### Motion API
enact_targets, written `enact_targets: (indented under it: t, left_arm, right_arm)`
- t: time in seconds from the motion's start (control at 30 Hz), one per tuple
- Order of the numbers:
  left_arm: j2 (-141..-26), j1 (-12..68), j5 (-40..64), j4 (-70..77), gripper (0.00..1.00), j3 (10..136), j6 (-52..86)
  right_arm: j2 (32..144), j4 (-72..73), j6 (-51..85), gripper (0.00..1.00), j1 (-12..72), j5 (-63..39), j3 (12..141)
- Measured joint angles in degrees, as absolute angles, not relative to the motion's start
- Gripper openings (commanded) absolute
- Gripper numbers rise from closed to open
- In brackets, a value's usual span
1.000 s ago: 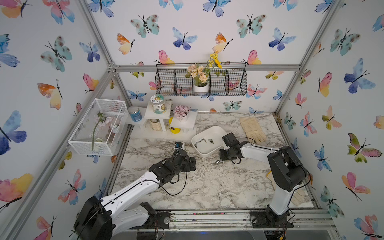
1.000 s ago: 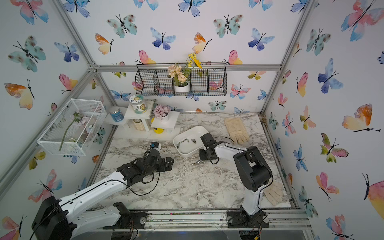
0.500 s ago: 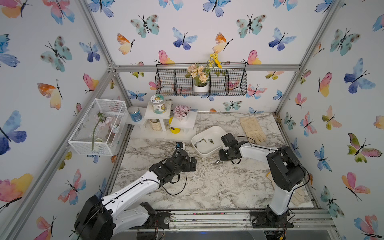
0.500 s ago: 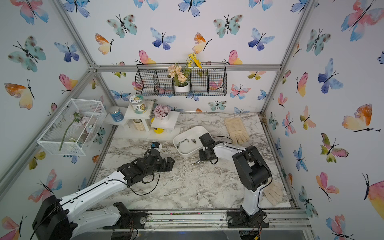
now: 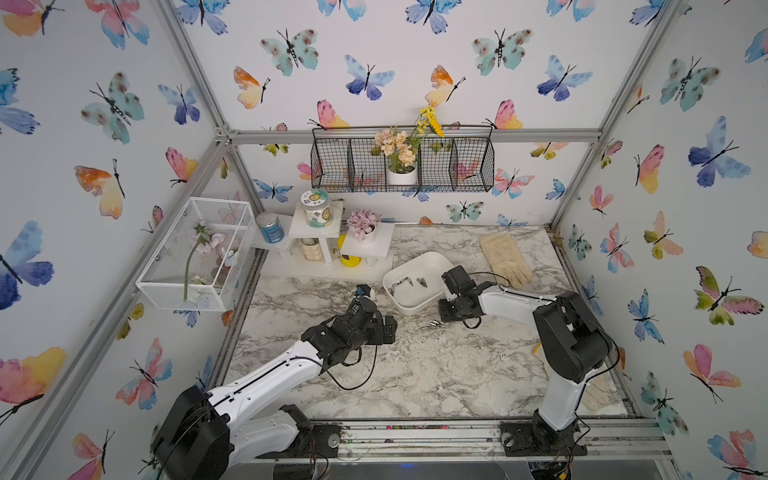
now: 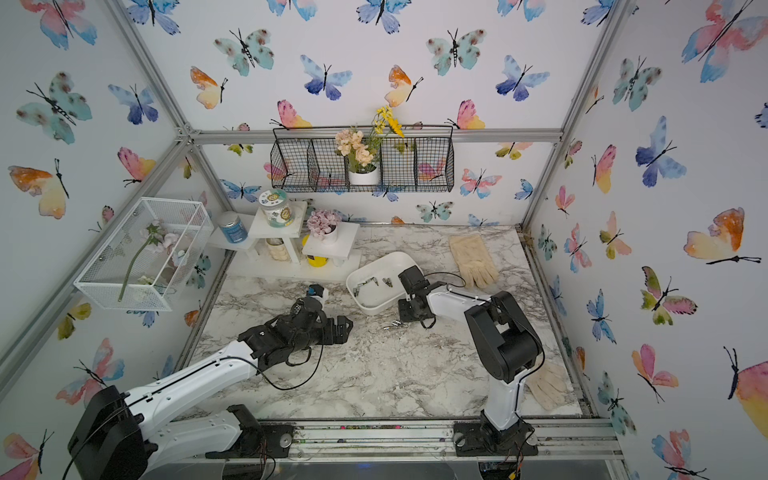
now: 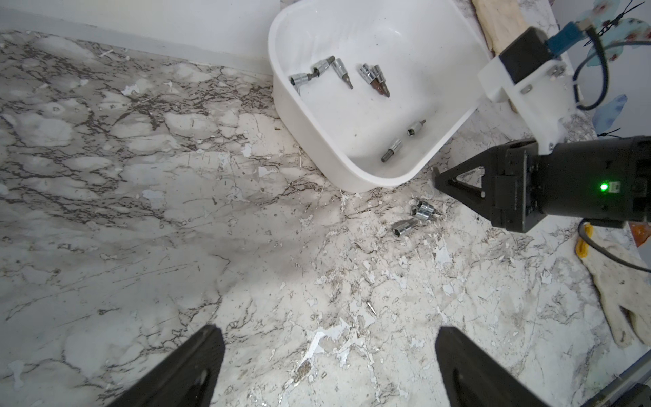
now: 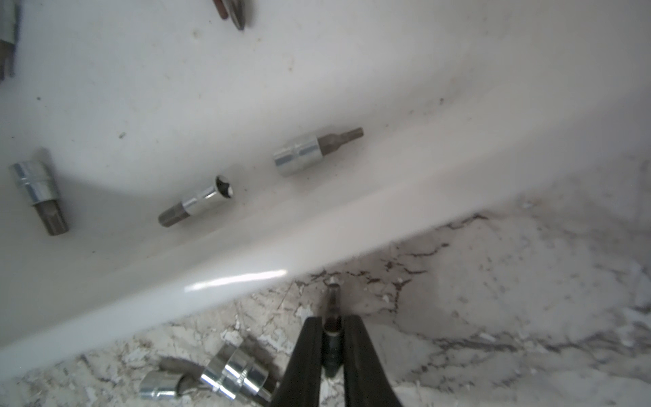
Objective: Put the bit on the desktop into the storage box
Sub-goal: Pick up the screwdriver bit from the center of the board, then place the screwdriver bit in the storage box.
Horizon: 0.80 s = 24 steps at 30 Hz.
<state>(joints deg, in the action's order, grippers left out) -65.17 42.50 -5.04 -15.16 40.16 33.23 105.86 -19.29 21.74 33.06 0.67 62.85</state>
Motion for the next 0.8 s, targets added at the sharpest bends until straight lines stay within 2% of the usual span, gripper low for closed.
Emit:
enact_targets:
  t: [0.2,0.53,0.8]
  left_arm:
    - [-65.36,42.52,-4.78,-15.14,0.99,40.16,33.01]
    - [-65.82,43.18,-4.54,-14.44,0.99,40.18,32.38]
    - [-66.63,44.03,-3.66,-12.51,0.99,40.14,32.18]
  right_arm:
    - [104.14,-22.02,21.34,0.13,33.06,1.93,62.59]
    - [93.67,-25.26,21.06,0.13,33.06,2.96,63.31]
    - [95.22,-23.44,19.25,0.13,33.06,-0.75,71.09]
